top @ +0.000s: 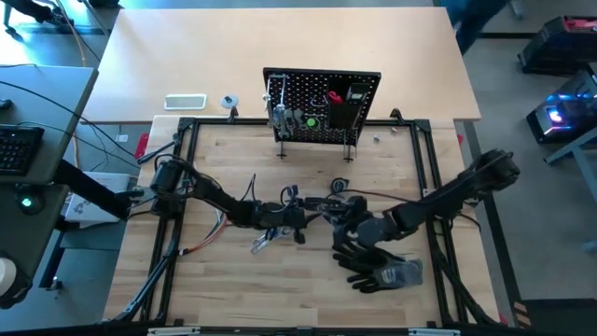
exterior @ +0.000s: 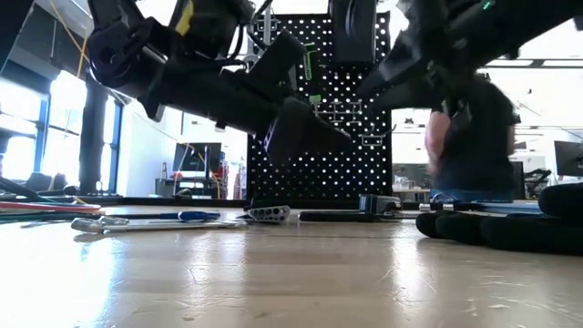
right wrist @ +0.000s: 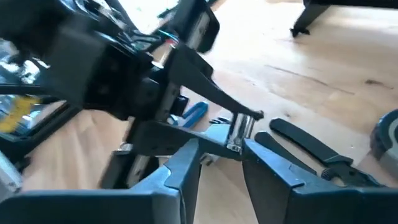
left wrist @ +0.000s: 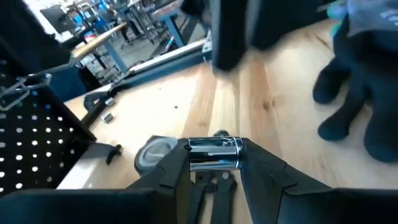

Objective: Hang tools onto peg board
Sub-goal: Put the socket into the black bin on the peg board

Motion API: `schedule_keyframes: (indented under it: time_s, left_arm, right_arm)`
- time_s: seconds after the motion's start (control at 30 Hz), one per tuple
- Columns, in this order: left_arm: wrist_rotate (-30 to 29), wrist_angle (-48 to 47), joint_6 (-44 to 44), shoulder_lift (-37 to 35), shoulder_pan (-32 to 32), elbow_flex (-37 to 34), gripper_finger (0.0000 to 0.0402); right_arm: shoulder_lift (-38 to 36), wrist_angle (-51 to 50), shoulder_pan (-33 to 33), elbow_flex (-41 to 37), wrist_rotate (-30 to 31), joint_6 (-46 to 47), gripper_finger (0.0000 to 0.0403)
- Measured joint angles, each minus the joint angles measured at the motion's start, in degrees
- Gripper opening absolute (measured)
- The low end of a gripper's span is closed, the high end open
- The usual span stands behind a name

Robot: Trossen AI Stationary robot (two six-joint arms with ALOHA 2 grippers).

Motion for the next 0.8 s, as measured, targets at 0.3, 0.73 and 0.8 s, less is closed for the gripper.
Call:
schedule_keyframes:
  time_s: [0.3, 0.73, 0.8]
  left_arm:
    - [0.2, -1.7, 3.7, -5.8, 0.0, 0.0, 0.0099]
    - [1.5, -24.8, 22.7, -26.7, 2.1, 16.0, 0.0099]
    - [3.1, -31.0, 24.1, -28.0, 4.0, 21.8, 0.0098]
  right_arm:
    - [-6.4, -16.5, 4.1, 0.0, 2.2, 2.5, 0.0134]
    - [-3.2, -29.6, 4.5, 0.0, 2.3, 6.7, 0.0134]
    - [-2.5, -29.5, 4.1, 0.0, 2.7, 6.2, 0.0134]
